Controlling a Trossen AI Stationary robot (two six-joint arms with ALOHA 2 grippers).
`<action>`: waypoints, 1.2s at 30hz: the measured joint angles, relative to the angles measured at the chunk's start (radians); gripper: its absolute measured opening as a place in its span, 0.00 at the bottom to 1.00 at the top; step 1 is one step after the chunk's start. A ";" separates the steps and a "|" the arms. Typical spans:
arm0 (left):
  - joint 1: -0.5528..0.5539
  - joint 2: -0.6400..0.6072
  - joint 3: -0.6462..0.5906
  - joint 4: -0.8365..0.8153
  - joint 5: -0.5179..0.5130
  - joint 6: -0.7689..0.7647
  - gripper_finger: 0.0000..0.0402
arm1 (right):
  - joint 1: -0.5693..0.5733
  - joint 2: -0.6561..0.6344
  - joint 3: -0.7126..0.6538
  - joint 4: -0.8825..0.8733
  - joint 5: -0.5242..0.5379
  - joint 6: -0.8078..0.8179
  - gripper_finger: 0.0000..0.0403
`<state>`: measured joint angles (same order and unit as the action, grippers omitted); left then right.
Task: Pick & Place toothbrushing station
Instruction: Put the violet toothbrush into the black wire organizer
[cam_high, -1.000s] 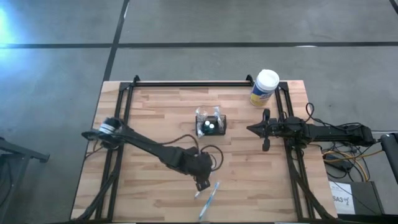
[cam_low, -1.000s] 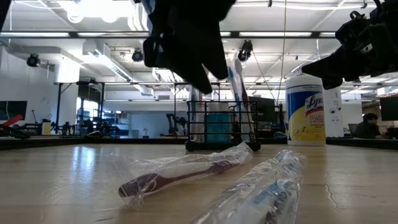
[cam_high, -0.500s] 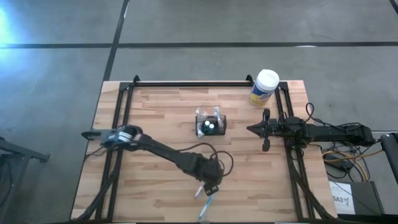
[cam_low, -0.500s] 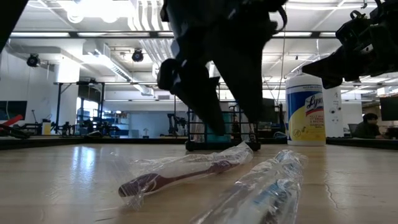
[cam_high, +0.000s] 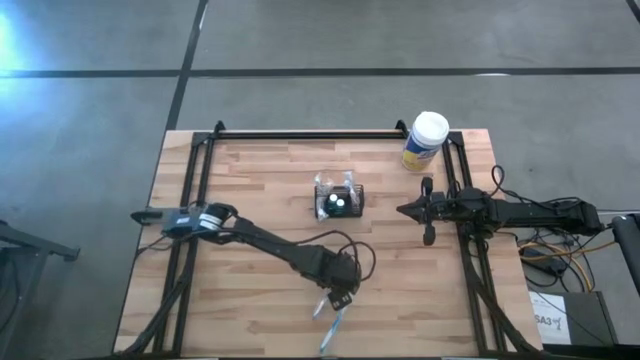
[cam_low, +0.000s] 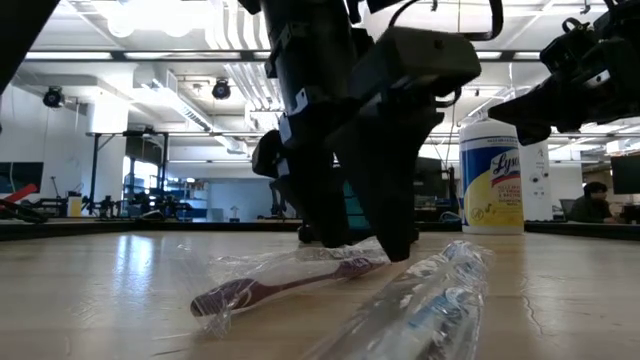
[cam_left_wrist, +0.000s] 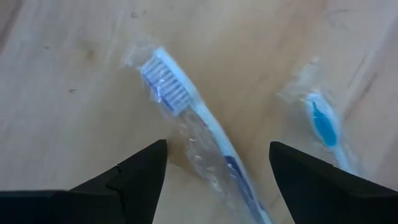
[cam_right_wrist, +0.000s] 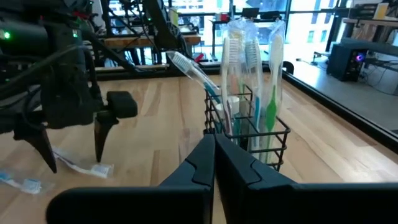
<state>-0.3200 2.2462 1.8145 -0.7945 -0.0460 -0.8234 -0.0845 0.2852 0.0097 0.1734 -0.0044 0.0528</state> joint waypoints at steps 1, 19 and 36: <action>0.000 0.006 0.000 0.001 0.001 0.003 0.71 | 0.000 0.000 0.000 0.000 0.000 0.000 0.02; 0.000 0.092 0.001 -0.032 -0.009 0.067 0.60 | 0.000 -0.002 0.000 -0.002 0.000 0.000 0.02; -0.018 0.016 -0.005 -0.038 -0.122 0.160 0.06 | 0.000 -0.001 0.000 -0.006 0.000 -0.001 0.02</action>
<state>-0.3379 2.2626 1.8096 -0.8322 -0.1685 -0.6632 -0.0845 0.2840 0.0097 0.1677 -0.0044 0.0521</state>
